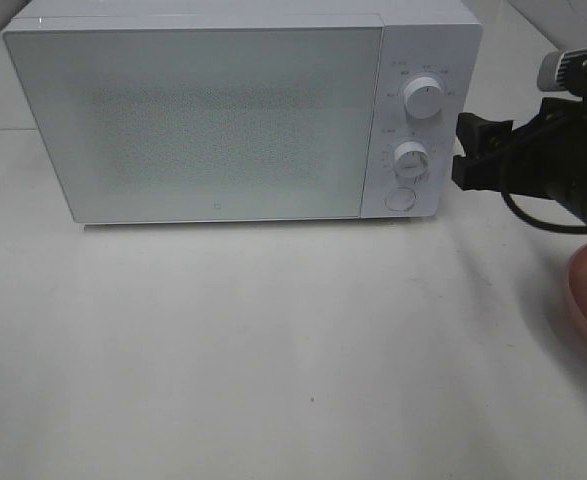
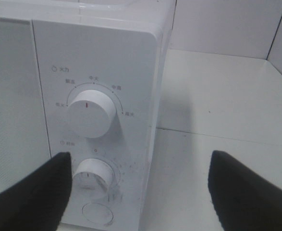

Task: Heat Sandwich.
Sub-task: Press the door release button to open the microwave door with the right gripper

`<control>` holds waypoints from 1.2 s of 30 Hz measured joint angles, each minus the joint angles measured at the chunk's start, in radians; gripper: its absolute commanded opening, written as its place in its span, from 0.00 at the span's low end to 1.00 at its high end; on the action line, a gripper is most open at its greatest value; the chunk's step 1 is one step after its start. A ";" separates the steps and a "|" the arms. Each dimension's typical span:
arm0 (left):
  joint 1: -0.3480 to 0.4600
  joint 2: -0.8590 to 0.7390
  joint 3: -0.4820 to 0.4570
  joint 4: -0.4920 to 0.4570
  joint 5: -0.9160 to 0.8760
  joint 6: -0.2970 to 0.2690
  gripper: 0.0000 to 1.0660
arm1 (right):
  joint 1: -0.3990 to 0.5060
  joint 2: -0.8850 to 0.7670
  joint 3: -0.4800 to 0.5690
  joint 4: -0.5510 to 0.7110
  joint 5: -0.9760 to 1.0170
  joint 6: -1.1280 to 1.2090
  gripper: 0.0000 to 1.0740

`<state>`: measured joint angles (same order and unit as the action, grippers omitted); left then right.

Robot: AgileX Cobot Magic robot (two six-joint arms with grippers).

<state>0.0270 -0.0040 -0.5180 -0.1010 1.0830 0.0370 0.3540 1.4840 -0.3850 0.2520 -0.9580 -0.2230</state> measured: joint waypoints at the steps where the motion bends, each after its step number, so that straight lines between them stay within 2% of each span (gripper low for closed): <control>1: 0.000 0.000 0.000 0.000 0.000 0.000 0.92 | 0.030 0.017 0.022 0.051 -0.046 -0.006 0.70; 7: 0.000 0.000 0.000 0.000 0.000 0.000 0.92 | 0.119 0.074 0.065 0.167 -0.136 -0.007 0.70; 20: 0.000 0.000 0.000 0.000 0.000 0.000 0.92 | 0.273 0.188 0.070 0.334 -0.216 -0.010 0.70; 26: 0.000 0.000 0.000 0.000 0.000 0.000 0.92 | 0.311 0.222 0.070 0.375 -0.220 -0.010 0.70; 32: 0.000 0.000 0.000 0.000 0.000 0.000 0.92 | 0.312 0.226 0.070 0.380 -0.221 0.011 0.70; 36: 0.000 0.000 0.000 0.000 0.000 0.000 0.92 | 0.312 0.226 0.070 0.382 -0.213 0.165 0.70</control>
<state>0.0270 -0.0040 -0.5180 -0.1010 1.0830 0.0370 0.6660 1.7100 -0.3150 0.6340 -1.1710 -0.0580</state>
